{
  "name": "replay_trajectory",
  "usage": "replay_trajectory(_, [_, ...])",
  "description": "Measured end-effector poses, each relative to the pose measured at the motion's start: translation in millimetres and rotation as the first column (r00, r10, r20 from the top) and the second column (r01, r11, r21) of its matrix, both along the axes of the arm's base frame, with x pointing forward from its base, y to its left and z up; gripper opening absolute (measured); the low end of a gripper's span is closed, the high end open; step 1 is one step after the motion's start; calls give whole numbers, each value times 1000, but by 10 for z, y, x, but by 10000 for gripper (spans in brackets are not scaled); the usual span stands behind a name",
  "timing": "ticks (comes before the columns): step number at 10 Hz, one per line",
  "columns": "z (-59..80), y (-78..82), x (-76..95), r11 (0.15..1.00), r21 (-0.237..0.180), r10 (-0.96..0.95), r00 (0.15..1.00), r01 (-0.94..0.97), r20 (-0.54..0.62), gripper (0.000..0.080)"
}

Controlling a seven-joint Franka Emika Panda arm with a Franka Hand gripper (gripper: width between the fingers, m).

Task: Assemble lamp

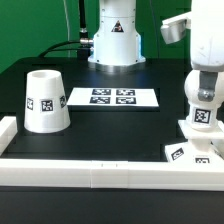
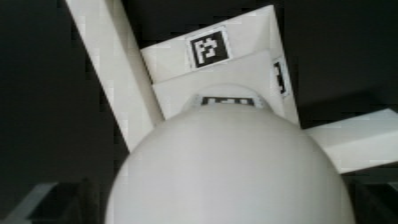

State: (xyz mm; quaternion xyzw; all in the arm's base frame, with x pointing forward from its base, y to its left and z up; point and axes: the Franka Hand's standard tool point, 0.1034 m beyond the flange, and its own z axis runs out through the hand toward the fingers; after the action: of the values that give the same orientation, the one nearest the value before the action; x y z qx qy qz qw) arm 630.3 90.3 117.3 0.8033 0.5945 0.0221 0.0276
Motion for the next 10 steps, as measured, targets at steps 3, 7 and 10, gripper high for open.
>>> replay_trajectory(3, [-10,-17,-5,994,-14,104,995,-104,-5,699])
replay_trajectory(7, [-11,-22,-4,998,-12,68,998,-68,-4,577])
replay_trajectory(10, [-15,-44,-9,980,37,-194,981,194,-14,578])
